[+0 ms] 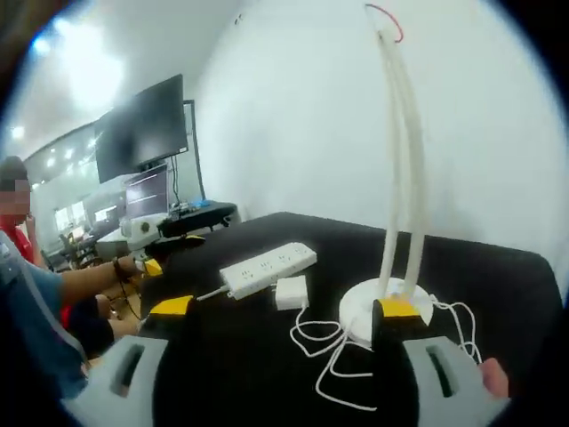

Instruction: Insert the desk lamp plug into the socket, turn on the power strip switch, turn on the lamp switch, then turn off the lamp switch, turn off the power strip switch, and remove the plug from the socket.

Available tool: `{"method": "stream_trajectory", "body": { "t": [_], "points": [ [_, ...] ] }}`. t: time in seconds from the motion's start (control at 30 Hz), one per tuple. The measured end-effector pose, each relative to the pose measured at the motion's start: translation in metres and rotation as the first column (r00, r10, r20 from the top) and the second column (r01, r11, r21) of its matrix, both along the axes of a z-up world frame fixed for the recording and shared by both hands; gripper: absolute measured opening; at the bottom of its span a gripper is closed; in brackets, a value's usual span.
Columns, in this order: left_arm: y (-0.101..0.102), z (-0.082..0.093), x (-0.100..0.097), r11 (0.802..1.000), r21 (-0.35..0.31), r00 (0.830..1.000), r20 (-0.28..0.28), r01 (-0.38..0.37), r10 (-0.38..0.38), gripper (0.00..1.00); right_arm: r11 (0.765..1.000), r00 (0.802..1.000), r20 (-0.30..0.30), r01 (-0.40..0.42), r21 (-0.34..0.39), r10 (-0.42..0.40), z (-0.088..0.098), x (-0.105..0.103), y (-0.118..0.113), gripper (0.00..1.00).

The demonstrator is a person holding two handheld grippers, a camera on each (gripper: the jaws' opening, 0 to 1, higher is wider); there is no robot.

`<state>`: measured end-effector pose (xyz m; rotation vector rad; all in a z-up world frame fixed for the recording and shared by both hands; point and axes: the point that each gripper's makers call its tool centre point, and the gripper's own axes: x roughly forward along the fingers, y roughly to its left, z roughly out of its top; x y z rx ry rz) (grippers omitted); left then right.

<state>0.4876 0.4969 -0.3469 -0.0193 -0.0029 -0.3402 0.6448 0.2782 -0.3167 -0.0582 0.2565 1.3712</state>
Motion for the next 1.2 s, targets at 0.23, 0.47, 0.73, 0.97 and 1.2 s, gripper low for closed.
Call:
{"method": "stream_trajectory", "body": {
  "t": [0.23, 0.47, 0.73, 0.97, 1.2],
  "points": [
    [0.012, -0.004, 0.004, 0.997, -0.062, 0.998, 0.046, -0.050, 0.053, 0.89, 0.996, 0.998, 0.024, 0.061, 0.064, -0.063, -0.005, -0.002, -0.026, 0.93],
    [0.017, -0.027, 0.004, 0.994, -0.087, 0.998, -0.011, -0.064, 0.064, 0.88, 0.979, 0.993, 0.015, 0.109, 0.172, -0.114, -0.019, 0.000, -0.052, 0.96],
    [0.020, -0.030, 0.000, 0.995, -0.073, 0.997, 0.000, -0.073, 0.073, 0.87, 0.965, 0.984, -0.081, 0.174, 0.196, -0.161, -0.048, 0.013, -0.071, 0.96],
    [0.027, -0.027, -0.003, 0.992, -0.073, 0.994, 0.017, -0.104, 0.105, 0.86, 0.961, 0.978, -0.019, 0.207, 0.185, -0.207, -0.064, 0.023, -0.080, 0.96],
    [0.015, -0.032, -0.001, 0.993, -0.029, 0.994, -0.002, -0.113, 0.113, 0.87, 0.952, 0.961, 0.040, 0.263, 0.156, -0.272, -0.072, 0.038, -0.086, 0.96]
  ]
}}
